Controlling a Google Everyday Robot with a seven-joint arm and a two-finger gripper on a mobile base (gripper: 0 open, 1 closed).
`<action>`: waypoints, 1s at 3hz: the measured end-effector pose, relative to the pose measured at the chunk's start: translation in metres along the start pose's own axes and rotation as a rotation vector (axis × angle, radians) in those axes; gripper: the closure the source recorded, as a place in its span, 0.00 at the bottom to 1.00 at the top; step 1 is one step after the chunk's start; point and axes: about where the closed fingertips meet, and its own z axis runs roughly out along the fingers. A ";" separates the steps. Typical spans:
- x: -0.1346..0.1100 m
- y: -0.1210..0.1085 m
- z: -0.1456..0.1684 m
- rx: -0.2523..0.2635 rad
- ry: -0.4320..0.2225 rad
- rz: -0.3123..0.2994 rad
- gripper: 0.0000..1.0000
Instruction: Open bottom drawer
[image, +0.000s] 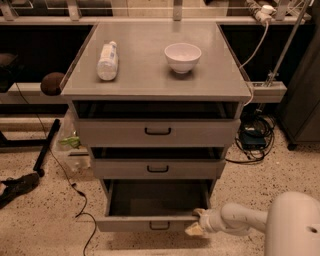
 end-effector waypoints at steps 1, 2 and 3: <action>0.022 0.044 -0.009 -0.016 0.025 -0.017 0.00; 0.021 0.044 -0.009 -0.016 0.025 -0.017 0.00; 0.017 0.041 -0.005 -0.038 0.015 -0.014 0.00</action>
Offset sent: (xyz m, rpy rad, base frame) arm -0.0343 0.0001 -0.0007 -0.0179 0.0021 0.0155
